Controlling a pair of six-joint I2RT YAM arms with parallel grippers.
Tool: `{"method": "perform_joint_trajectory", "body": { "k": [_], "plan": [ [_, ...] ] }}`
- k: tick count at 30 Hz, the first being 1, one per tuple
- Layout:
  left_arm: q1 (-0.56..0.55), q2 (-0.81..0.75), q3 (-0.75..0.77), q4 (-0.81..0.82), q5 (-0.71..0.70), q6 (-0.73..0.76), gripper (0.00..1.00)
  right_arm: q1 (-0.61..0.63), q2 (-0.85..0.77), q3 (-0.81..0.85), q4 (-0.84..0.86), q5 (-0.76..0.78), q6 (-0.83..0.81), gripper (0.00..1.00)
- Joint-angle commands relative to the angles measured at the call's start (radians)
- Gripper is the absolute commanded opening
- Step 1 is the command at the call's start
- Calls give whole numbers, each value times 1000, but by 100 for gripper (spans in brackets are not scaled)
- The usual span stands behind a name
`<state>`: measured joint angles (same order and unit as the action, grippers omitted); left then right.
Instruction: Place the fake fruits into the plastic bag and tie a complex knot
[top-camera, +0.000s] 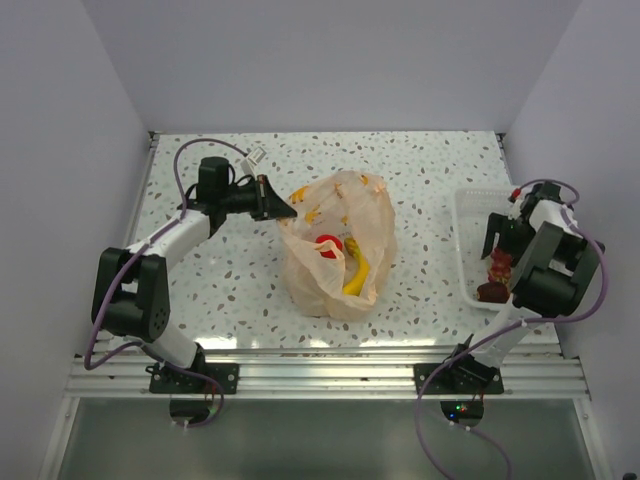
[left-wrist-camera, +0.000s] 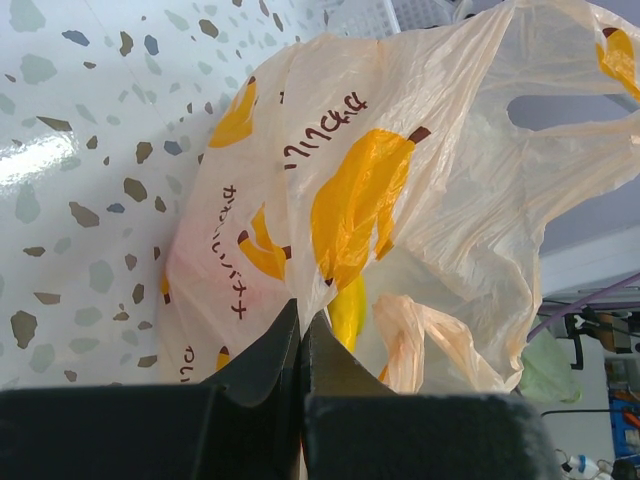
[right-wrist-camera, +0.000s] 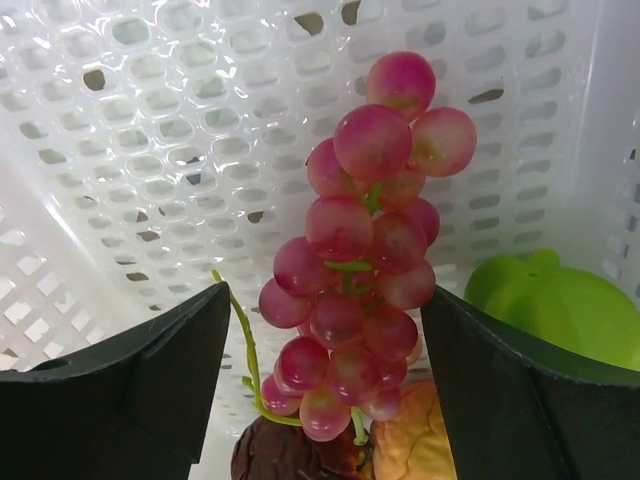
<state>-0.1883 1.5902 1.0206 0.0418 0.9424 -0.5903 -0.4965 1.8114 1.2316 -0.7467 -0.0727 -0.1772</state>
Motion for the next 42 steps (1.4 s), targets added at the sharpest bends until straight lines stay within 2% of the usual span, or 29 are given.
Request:
{"method": "perform_joint_trajectory", "body": {
  "k": [1,5,15,18,22,23,25,30,34,41,42],
  "plan": [
    [9,8,35,33,16,3,0,33,2,-9,67,5,25,80],
    [9,14,45,27,18,4,0,53,25,-4,76,8,39,72],
    [9,14,42,27,15,6,0,67,36,-23,105,51,-21,67],
    [9,13,47,29,18,4,0,70,17,-24,92,34,-39,58],
    [10,7,44,24,18,7,0,69,-67,12,44,-28,-54,37],
    [10,5,41,23,18,7,0,69,-82,43,29,-41,-56,32],
    [10,4,41,21,21,6,0,67,-125,87,-31,-71,-56,30],
    [10,-3,41,21,19,6,0,50,-207,239,-135,-136,-59,18],
    [10,-9,33,29,21,0,0,50,-262,356,-210,-228,-54,16],
    [10,-10,33,30,26,-3,0,53,-340,664,-310,-539,16,14],
    [9,-10,33,32,26,-3,0,56,-342,699,-322,-634,25,14]
  ]
}}
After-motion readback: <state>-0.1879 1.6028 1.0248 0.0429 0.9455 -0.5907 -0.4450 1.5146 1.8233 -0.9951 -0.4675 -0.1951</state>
